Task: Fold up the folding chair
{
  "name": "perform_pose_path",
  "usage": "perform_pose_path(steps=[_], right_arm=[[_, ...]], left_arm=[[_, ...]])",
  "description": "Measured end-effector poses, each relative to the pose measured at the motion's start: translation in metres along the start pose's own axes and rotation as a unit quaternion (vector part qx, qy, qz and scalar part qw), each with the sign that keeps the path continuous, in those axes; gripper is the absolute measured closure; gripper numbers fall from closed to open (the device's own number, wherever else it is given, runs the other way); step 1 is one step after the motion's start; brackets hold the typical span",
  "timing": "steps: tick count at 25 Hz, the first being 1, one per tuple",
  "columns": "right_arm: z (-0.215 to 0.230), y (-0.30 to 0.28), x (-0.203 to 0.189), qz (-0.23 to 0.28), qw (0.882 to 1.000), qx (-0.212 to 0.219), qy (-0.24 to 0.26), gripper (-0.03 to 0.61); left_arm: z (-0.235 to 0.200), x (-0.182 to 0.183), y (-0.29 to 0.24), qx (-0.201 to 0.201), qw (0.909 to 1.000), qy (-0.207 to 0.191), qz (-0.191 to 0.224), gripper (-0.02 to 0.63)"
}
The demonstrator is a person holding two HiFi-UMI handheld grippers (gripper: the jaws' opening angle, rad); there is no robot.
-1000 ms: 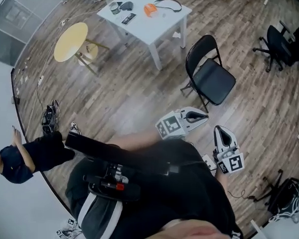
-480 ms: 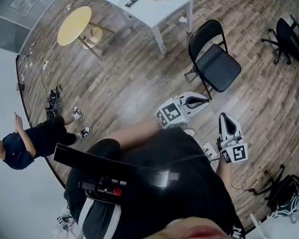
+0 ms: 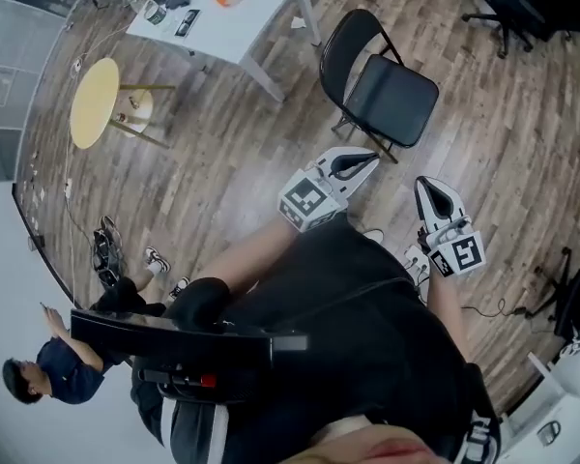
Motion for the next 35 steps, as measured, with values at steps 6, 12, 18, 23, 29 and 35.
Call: perform_pose_path(steps=[6, 12, 18, 23, 29, 35], right_arm=[[0.027, -0.058, -0.001, -0.011, 1.0, -0.023, 0.001, 0.568], [0.058, -0.116, -0.005, -0.024, 0.998, -0.056, 0.001, 0.568], [0.085, -0.149, -0.008, -0.032, 0.996, -0.085, 0.001, 0.568], [0.111, -0.159, -0.017, -0.04, 0.995, -0.095, -0.011, 0.568], [0.155, -0.163, -0.028, -0.048, 0.995, -0.084, -0.024, 0.568], [0.2, -0.164, -0.046, -0.062, 0.995, -0.058, -0.042, 0.568]], left_arm=[[-0.068, 0.009, -0.02, -0.029, 0.9996, -0.001, 0.006, 0.609], [-0.138, 0.014, -0.032, -0.048, 0.9988, 0.007, 0.009, 0.609], [-0.188, 0.012, -0.038, -0.055, 0.9983, 0.021, -0.002, 0.609], [-0.206, 0.01, -0.056, -0.057, 0.998, 0.027, -0.007, 0.608], [-0.218, 0.005, -0.089, -0.044, 0.9983, 0.034, -0.018, 0.609], [-0.226, -0.004, -0.124, -0.021, 0.9979, 0.04, -0.048, 0.607]])
Point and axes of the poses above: the fingertips, and each gripper's own axes: y backward along the fingers, z to its right, x out of its top, the point moved 4 cm from there along y, backward along the fingers, and after that the axes turned 7 degrees about z, right-handed, at the moved point
